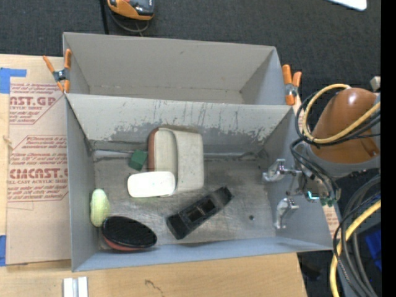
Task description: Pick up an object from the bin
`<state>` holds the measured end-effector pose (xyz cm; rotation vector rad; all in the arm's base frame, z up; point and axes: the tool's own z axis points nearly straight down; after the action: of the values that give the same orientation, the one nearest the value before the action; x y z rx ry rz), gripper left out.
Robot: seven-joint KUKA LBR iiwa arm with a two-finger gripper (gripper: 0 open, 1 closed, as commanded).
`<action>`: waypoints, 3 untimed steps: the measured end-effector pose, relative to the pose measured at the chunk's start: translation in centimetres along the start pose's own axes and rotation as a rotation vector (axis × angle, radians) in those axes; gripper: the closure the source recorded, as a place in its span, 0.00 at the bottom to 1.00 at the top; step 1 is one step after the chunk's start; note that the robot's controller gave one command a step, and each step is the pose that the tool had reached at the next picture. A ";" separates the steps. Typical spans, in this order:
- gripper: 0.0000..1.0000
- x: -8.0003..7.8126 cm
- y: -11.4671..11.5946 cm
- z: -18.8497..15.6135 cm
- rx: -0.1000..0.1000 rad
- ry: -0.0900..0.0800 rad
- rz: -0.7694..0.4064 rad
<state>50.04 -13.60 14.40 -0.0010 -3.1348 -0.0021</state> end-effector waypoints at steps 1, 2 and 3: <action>0.00 -0.2 0.0 -0.4 0.002 -0.007 -0.001; 0.00 -1.0 2.5 -1.2 0.004 -0.006 -0.059; 0.00 -4.2 4.8 0.9 0.001 -0.016 -0.099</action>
Offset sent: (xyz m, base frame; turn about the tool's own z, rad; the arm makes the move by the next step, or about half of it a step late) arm 0.0333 0.0949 0.0333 -0.2147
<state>54.21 -8.81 13.46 0.1551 -3.1471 -0.0005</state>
